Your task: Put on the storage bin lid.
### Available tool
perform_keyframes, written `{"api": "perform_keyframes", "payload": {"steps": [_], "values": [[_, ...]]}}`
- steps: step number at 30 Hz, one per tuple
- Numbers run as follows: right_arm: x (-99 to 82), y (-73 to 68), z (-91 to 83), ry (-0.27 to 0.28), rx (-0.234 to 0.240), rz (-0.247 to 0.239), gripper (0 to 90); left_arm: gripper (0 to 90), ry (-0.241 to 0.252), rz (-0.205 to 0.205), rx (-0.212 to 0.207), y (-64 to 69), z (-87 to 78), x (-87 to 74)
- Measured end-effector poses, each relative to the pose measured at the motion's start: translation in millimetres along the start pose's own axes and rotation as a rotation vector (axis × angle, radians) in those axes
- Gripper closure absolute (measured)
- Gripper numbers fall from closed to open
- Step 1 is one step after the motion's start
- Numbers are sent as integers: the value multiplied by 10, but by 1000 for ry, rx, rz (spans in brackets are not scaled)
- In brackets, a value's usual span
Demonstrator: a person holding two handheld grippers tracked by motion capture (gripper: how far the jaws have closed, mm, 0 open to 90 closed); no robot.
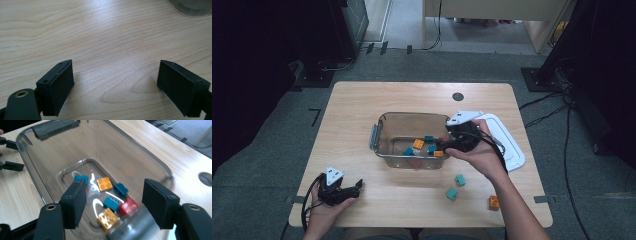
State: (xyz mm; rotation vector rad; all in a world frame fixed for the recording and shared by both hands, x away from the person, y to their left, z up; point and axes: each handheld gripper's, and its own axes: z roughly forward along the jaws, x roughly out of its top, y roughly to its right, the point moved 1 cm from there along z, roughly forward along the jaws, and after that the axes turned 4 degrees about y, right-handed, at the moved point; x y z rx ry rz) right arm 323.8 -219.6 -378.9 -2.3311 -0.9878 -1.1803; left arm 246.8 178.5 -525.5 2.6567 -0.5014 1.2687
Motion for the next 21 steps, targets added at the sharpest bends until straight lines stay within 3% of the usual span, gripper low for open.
{"api": "perform_keyframes", "payload": {"steps": [8,12,21], "values": [[-290,105,-259,17,-42,39,350,136,0,-1,0,1,0,0],[-453,90,-354,28,-81,61,353,137,1,-1,0,1,1,0],[-850,22,-336,-3,-87,110,361,136,0,-2,0,2,0,0]]}}
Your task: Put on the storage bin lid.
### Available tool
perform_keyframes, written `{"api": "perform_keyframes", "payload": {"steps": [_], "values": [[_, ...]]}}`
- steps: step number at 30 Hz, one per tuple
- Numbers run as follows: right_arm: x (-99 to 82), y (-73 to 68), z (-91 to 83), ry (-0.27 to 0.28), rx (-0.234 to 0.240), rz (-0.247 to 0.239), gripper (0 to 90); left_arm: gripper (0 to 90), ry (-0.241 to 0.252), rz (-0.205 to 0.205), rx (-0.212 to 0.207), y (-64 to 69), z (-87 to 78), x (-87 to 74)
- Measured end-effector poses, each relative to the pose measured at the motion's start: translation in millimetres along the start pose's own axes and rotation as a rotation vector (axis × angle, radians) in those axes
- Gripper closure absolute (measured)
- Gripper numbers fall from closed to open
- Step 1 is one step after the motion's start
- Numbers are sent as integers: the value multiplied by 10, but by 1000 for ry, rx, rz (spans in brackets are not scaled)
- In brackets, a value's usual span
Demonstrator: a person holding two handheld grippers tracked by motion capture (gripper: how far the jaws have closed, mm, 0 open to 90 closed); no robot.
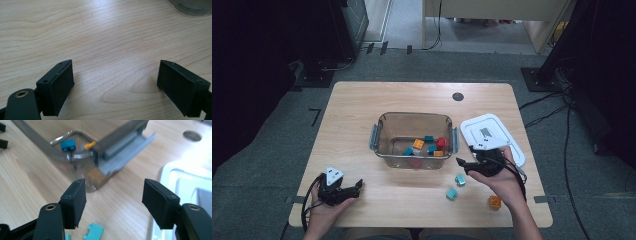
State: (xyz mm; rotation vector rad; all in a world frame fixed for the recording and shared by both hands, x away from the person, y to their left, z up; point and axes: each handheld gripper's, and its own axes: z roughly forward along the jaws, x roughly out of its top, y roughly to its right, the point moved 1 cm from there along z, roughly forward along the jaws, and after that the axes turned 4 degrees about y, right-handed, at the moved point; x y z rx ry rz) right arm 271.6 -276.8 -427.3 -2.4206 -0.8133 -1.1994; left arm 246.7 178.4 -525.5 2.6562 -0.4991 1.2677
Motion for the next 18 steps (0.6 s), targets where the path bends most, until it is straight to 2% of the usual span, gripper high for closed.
{"api": "perform_keyframes", "payload": {"steps": [4,8,12,18], "values": [[-144,-2,65,-21,9,12,369,136,0,1,-1,0,5,4],[-275,21,117,-17,14,51,387,136,1,1,-3,2,8,6],[-386,35,154,-42,17,60,401,136,1,4,-5,2,11,8],[-600,29,235,-87,34,103,433,137,0,5,-7,1,12,9]]}}
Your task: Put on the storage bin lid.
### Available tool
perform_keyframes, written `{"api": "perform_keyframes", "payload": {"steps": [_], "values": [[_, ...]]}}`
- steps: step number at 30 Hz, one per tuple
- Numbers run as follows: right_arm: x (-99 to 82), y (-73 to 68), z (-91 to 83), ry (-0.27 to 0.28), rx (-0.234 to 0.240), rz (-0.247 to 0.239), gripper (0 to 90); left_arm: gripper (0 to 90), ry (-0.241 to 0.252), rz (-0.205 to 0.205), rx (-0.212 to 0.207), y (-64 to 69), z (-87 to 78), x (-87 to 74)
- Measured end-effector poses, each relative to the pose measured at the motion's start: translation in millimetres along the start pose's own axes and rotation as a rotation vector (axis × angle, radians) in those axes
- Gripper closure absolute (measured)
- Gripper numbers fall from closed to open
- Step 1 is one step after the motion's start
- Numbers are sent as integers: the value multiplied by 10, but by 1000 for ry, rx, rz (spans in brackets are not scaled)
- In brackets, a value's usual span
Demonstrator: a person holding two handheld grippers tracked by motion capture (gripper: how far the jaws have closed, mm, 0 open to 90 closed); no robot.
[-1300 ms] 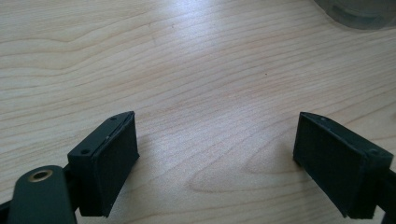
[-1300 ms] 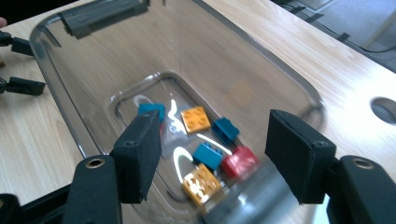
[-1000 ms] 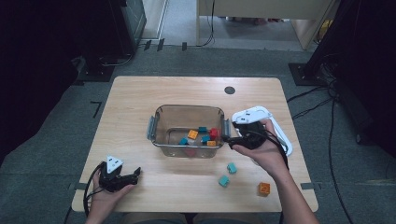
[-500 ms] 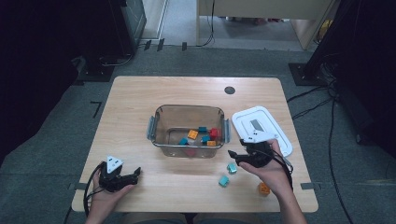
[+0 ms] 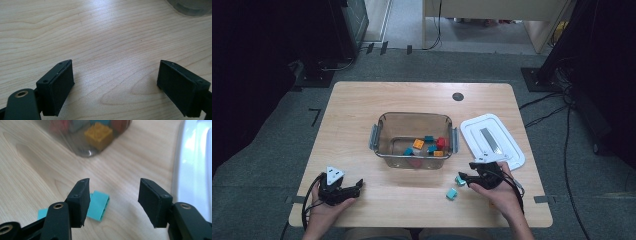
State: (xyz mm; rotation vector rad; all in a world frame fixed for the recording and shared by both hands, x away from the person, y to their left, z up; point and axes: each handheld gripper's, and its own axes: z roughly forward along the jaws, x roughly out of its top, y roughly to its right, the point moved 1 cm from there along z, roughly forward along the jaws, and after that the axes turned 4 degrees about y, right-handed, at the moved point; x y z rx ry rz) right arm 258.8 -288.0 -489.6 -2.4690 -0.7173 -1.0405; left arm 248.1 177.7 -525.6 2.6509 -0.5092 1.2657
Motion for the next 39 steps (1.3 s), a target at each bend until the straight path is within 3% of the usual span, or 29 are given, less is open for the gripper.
{"api": "perform_keyframes", "payload": {"steps": [16,21,24,30,39], "values": [[-195,-223,-91,10,-19,6,425,135,2,-20,19,-9,1,0],[-213,-235,-55,5,-32,67,422,135,1,-17,17,-11,6,4],[-199,-271,21,-19,-58,84,427,135,0,-15,16,-12,8,7],[-179,-377,185,-94,-95,32,442,135,-1,-9,9,-14,21,18],[-193,-334,175,-87,-117,52,601,135,-1,-3,2,-15,29,24]]}}
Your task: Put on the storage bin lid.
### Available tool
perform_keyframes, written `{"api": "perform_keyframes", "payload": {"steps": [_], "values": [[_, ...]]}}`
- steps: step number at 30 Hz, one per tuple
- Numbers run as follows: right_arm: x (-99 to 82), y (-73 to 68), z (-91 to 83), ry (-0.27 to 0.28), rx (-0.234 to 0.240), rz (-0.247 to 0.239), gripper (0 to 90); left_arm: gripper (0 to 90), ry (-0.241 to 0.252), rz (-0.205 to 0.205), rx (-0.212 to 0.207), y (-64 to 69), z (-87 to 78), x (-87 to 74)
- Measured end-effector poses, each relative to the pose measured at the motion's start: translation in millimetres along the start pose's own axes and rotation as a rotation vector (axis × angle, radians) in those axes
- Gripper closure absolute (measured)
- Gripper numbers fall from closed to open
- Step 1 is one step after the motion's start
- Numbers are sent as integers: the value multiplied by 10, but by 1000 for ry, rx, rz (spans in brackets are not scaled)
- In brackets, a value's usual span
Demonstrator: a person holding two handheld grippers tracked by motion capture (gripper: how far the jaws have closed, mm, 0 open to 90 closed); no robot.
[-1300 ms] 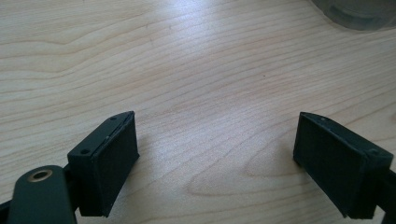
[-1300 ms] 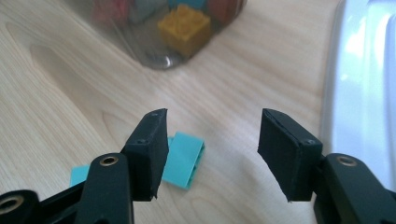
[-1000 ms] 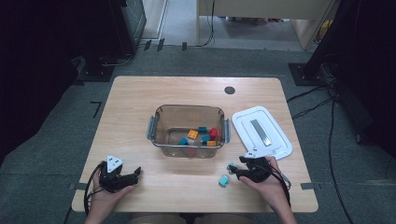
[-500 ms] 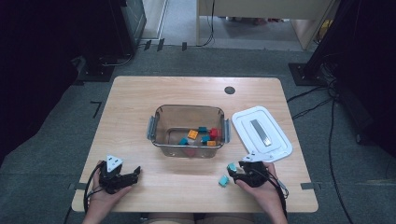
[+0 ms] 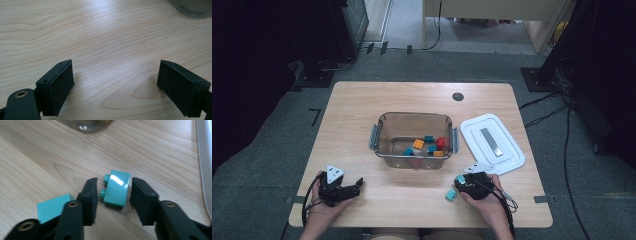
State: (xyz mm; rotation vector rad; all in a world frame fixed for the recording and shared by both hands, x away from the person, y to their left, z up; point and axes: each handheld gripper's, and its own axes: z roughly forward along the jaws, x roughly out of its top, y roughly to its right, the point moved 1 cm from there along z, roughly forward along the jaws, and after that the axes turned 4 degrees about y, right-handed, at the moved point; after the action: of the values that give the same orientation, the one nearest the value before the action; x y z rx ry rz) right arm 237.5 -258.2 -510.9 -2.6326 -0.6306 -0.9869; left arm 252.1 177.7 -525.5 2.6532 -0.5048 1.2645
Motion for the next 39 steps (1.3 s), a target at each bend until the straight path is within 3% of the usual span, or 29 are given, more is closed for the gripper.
{"api": "perform_keyframes", "payload": {"steps": [2,7,17,26,31,35,39], "values": [[-7,19,-7,5,9,0,658,135,0,1,-1,1,3,3],[-10,78,-39,6,38,-8,676,135,1,0,-3,2,-2,-2],[130,254,-302,50,17,8,676,135,0,8,-10,1,1,1],[511,273,-708,105,39,-12,676,135,2,10,-18,-4,2,1],[772,211,-885,122,60,-62,676,135,2,11,-16,-2,2,0],[1016,156,-929,158,89,-83,676,135,4,10,-16,-1,4,0],[1309,18,-851,174,117,-119,675,135,1,12,-17,-2,2,1]]}}
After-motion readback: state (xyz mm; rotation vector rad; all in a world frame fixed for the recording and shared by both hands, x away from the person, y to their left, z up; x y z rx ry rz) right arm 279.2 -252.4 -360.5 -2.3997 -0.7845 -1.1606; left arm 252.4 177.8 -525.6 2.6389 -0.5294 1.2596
